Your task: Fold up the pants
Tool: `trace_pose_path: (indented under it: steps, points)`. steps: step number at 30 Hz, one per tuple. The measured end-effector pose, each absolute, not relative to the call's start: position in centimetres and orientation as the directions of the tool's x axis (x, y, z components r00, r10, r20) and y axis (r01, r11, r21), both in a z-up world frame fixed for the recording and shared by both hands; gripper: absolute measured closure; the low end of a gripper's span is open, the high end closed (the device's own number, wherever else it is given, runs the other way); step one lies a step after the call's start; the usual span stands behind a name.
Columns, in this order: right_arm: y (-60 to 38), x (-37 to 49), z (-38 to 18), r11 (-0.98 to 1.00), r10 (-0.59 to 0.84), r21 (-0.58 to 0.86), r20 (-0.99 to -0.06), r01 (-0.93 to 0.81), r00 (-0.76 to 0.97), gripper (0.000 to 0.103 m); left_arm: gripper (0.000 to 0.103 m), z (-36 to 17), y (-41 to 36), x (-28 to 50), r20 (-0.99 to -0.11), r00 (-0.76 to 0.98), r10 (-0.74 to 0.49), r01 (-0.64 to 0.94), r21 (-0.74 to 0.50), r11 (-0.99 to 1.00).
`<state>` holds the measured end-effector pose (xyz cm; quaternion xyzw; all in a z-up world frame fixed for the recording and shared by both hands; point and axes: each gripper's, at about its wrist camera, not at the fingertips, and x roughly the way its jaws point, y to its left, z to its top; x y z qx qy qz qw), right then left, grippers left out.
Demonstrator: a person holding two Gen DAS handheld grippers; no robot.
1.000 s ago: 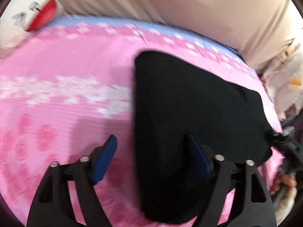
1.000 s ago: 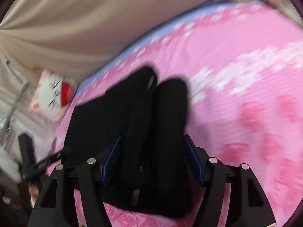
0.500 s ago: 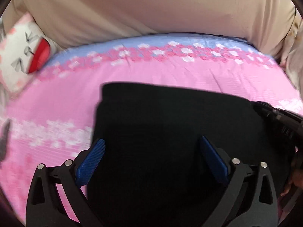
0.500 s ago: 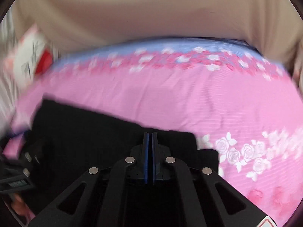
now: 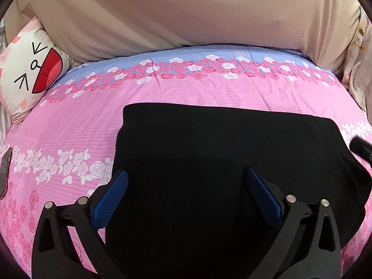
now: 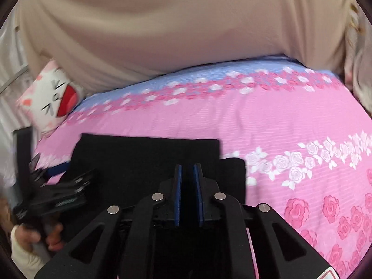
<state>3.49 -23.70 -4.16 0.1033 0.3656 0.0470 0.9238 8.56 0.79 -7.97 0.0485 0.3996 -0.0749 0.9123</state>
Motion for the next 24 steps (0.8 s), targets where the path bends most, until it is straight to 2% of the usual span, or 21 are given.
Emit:
trace_pose_path:
  steps: [2, 6, 7, 9, 10, 13, 17, 19, 20, 24]
  points:
    - [-22.9, 3.3, -5.9, 0.982, 0.149, 0.186, -0.712, -0.02, 0.687, 0.091, 0.005, -8.0, 0.7, 8.5, -0.735, 0.672, -0.094, 0.174, 0.033, 0.984]
    - [-23.2, 2.1, -6.1, 0.98, 0.153, 0.201, -0.697, -0.014, 0.7, 0.09, 0.005, -7.4, 1.0, 7.8, -0.736, 0.671, -0.095, 0.171, 0.029, 0.985]
    - [-23.4, 1.6, -5.5, 0.975, 0.167, 0.219, -0.689, -0.017, 0.705, 0.087, 0.005, -7.0, 1.5, 7.2, -0.734, 0.672, -0.104, 0.166, 0.013, 0.986]
    - [-24.0, 0.0, -4.5, 0.966, 0.21, 0.255, -0.671, -0.045, 0.711, 0.066, 0.005, -6.5, 2.7, 5.8, -0.73, 0.675, -0.111, 0.16, -0.002, 0.987]
    - [-24.5, -0.9, -4.3, 0.967, 0.204, 0.252, -0.671, -0.04, 0.713, 0.062, 0.005, -6.3, 3.5, 4.8, -0.728, 0.676, -0.114, 0.157, -0.008, 0.988]
    - [-25.7, -3.0, -4.8, 0.975, 0.16, 0.224, -0.695, -0.001, 0.701, 0.06, 0.005, -6.3, 5.9, 1.8, -0.724, 0.677, -0.135, 0.166, -0.028, 0.986]
    - [-26.8, -5.9, -6.0, 0.966, 0.188, 0.257, -0.704, -0.001, 0.685, 0.06, 0.005, -7.4, 7.3, -1.2, -0.739, 0.662, -0.124, 0.182, -0.002, 0.983]
    - [-26.1, -6.5, -6.5, 0.976, 0.178, 0.216, -0.712, -0.029, 0.68, 0.055, 0.005, -8.0, 7.0, -2.3, -0.747, 0.656, -0.109, 0.209, 0.041, 0.977]
    - [-25.7, -6.8, -6.9, 0.983, 0.162, 0.18, -0.723, -0.043, 0.672, 0.049, 0.005, -8.3, 6.9, -2.9, -0.747, 0.657, -0.104, 0.225, 0.062, 0.972]
    - [-24.9, -6.8, -8.7, 0.996, 0.086, 0.083, -0.75, -0.036, 0.656, 0.048, 0.005, -9.5, 6.8, -3.3, -0.759, 0.648, -0.07, 0.225, 0.102, 0.969]
